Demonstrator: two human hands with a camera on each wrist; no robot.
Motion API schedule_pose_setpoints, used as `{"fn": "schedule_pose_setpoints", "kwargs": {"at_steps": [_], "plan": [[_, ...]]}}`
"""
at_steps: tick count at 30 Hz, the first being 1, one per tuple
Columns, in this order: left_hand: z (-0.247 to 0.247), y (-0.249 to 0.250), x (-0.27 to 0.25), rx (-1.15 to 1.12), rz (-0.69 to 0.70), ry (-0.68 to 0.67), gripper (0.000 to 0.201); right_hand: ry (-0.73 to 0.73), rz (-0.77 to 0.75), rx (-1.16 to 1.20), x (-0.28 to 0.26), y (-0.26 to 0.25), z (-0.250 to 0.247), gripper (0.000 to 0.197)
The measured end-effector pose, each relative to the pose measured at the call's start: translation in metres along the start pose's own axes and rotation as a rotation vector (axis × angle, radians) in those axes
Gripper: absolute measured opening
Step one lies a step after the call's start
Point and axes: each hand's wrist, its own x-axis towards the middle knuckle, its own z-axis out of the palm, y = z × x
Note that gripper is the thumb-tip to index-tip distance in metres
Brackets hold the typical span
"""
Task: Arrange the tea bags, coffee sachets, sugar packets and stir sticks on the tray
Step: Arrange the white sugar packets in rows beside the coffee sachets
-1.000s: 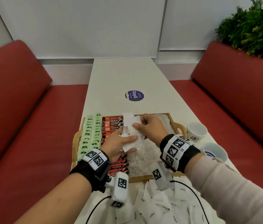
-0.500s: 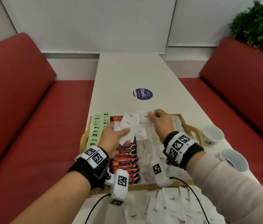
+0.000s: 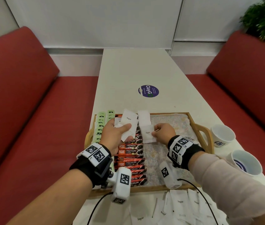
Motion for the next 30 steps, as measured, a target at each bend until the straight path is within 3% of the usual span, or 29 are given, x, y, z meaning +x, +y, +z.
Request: {"fn": "schedule_pose_setpoints", "kwargs": {"at_steps": [4, 12, 15, 18, 21, 24, 30], "plan": [[-0.001, 0.0, 0.001, -0.008, 0.002, 0.006, 0.03, -0.029, 0.032, -0.016, 0.004, -0.002, 0.003, 0.027], [-0.004, -0.001, 0.0, -0.021, -0.014, -0.008, 0.023, -0.085, 0.07, -0.084, 0.011, -0.002, 0.006, 0.029], [-0.004, -0.003, 0.0, -0.038, -0.019, -0.009, 0.023, -0.103, 0.062, -0.151, 0.009, -0.006, 0.006, 0.027], [-0.002, -0.003, -0.001, -0.051, -0.024, -0.013, 0.022, -0.054, 0.023, -0.209, 0.007, -0.01, 0.002, 0.013], [0.0, -0.003, -0.003, -0.052, -0.022, -0.014, 0.021, 0.083, -0.133, -0.034, -0.001, -0.019, -0.006, 0.019], [0.004, -0.005, -0.007, -0.027, -0.013, -0.019, 0.021, 0.016, -0.257, 0.215, -0.021, -0.035, -0.011, 0.019], [0.016, -0.007, -0.018, 0.011, -0.007, -0.077, 0.023, -0.033, -0.288, 0.374, -0.033, -0.041, -0.011, 0.015]]}}
